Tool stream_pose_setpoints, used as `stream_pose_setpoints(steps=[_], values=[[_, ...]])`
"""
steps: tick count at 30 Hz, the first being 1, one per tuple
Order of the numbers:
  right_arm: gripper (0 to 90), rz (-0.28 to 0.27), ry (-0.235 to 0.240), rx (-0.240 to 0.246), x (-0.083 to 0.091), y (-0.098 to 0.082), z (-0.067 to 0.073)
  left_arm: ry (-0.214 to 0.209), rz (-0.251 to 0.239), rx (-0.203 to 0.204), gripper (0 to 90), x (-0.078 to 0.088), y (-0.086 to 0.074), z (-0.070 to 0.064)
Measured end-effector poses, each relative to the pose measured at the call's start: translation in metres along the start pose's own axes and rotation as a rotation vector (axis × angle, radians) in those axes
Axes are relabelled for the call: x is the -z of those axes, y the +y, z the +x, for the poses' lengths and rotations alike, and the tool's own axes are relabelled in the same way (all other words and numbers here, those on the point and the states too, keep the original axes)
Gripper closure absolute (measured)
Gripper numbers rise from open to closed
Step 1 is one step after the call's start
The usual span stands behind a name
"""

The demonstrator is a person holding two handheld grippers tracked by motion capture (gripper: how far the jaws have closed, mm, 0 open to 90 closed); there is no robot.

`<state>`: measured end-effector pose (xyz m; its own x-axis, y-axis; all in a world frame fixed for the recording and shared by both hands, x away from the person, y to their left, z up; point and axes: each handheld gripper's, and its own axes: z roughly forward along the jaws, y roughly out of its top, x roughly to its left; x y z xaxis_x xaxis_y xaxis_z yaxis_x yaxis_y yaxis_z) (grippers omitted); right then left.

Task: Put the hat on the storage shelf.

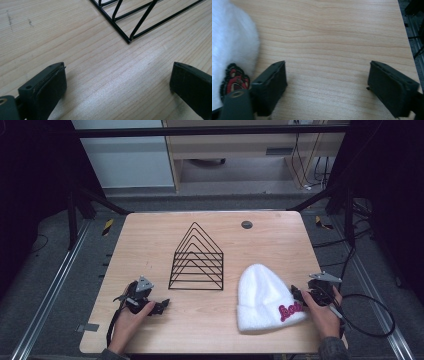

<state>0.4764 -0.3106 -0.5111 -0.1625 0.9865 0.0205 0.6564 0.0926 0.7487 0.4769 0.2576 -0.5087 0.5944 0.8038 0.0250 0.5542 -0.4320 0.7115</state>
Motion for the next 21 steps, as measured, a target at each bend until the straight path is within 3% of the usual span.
stream_pose_setpoints(steps=[3,7,11,17,21], values=[[20.1,0.012,0.042,-0.016,0.005,0.005,0.0,0.0,0.0,0.0,0.0,0.0,0.0,0.0],[23.6,0.013,0.073,0.041,0.019,0.025,0.008,0.002,0.0,0.001,0.0,0.0,0.0,0.0],[28.9,0.039,0.108,0.124,0.03,0.052,0.025,0.002,-0.001,0.002,0.0,0.0,0.0,0.0],[40.7,0.122,0.162,0.232,0.014,0.084,0.053,0.003,0.0,0.001,0.0,0.0,0.0,0.0],[46.6,0.152,0.193,0.262,-0.001,0.096,0.067,0.002,0.0,0.002,0.0,0.0,0.0,0.0]])
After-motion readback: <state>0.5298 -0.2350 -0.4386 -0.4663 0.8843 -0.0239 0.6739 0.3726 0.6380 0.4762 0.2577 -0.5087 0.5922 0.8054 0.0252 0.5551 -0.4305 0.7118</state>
